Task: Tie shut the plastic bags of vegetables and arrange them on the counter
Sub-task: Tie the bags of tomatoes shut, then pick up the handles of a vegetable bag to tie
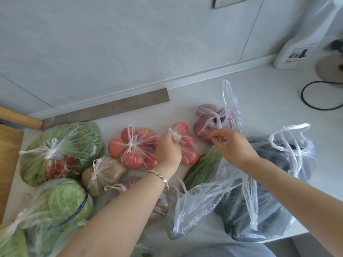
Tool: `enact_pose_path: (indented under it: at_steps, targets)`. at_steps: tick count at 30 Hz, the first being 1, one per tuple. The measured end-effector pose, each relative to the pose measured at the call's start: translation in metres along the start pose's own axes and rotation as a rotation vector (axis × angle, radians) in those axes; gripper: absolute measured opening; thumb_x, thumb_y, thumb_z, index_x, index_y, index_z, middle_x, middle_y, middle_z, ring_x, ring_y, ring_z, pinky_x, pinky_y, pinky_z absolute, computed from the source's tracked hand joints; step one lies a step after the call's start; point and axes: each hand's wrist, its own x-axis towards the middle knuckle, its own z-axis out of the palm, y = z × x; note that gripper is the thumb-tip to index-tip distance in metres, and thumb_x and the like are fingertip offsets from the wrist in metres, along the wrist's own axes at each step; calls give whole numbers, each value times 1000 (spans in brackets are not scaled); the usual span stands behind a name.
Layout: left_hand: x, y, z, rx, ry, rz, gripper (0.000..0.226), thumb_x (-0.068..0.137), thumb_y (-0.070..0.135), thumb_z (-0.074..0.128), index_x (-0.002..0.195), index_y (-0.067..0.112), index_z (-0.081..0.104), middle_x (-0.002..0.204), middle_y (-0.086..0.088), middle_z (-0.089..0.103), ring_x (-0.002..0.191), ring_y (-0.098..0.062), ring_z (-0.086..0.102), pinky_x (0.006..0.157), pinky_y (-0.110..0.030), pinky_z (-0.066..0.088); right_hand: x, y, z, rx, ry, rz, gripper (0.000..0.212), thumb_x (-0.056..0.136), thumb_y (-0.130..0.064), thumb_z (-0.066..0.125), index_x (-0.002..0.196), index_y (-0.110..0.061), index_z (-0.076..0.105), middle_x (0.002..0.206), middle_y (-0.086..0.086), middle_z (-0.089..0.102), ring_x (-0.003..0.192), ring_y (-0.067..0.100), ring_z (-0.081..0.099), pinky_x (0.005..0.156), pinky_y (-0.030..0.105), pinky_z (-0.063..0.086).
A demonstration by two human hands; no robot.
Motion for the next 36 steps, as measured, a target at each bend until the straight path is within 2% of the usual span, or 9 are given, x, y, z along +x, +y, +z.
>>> enact_pose_path:
  at_steps: [5, 9, 15, 19, 22, 27, 29, 31, 36]
  targets:
    - [9, 5, 1, 75, -34, -28, 16, 96, 21, 43, 101, 13, 55, 110, -6, 64, 101, -27, 59, 75, -29, 39, -10, 13, -23, -136, -73, 80, 31, 87, -1, 46, 101, -21, 66, 108, -4, 55, 94, 14, 52, 76, 22, 41]
    - [-12, 8, -18, 552, -104, 289, 44, 86, 10, 51, 128, 13, 41, 133, -10, 41, 120, -29, 43, 99, -38, 38, -24, 21, -48, -436, -339, -117, 73, 74, 18, 37, 121, -35, 55, 130, -6, 45, 116, 10, 41, 83, 18, 38]
    - [-56, 8, -46, 798, -1079, 378, 59, 78, 12, 49, 131, 36, 39, 142, -4, 36, 140, -25, 14, 115, -52, 13, -44, 33, -46, -722, -561, -344, 63, 79, -1, 52, 125, -44, 47, 153, -8, 14, 141, 19, 10, 114, 41, 19]
    - [-65, -6, -58, 934, -850, 596, 13, 82, 21, 45, 74, 18, 55, 70, 1, 53, 69, -17, 47, 100, -38, 36, -46, 32, -37, -390, -365, -443, 21, 82, -21, 51, 99, -28, 62, 129, 3, 54, 126, 24, 42, 107, 45, 32]
    - [-63, -4, -76, 668, -762, 376, 15, 75, 26, 48, 63, 17, 49, 78, -7, 58, 66, -18, 45, 77, -36, 45, -45, 14, -37, 21, -257, -252, 47, 83, -37, 36, 93, 0, 64, 92, 8, 63, 93, 21, 56, 87, 35, 42]
    - [-64, 12, -113, -251, -401, 88, 21, 79, 10, 61, 59, 12, 58, 110, 13, 60, 105, -7, 55, 90, -23, 37, -49, -9, -33, 568, -181, -81, 50, 97, -29, 32, 68, 1, 58, 58, -4, 59, 70, 10, 61, 82, 19, 45]
    - [-65, 12, -122, -787, -300, -63, 6, 78, 8, 62, 75, 13, 61, 107, 4, 66, 110, -15, 56, 93, -31, 40, -49, -13, -30, 818, -181, 48, 47, 98, -27, 32, 54, -11, 36, 41, -2, 38, 44, 19, 44, 64, 35, 46]
    - [-70, 12, -123, -1219, -419, -188, 16, 70, 18, 64, 85, 13, 61, 102, -2, 70, 107, -20, 62, 96, -40, 42, -47, -17, -25, 917, -173, 237, 44, 98, -26, 33, 55, -18, 26, 41, -7, 23, 41, 13, 19, 41, 23, 30]
    - [-98, 19, -96, -1302, -506, -133, 36, 81, 8, 53, 111, 25, 61, 76, -4, 62, 68, -16, 63, 79, -40, 53, -51, -29, -7, 758, -260, 461, 32, 96, -29, 27, 92, -9, 53, 53, -3, 24, 37, 7, 19, 37, 16, 15]
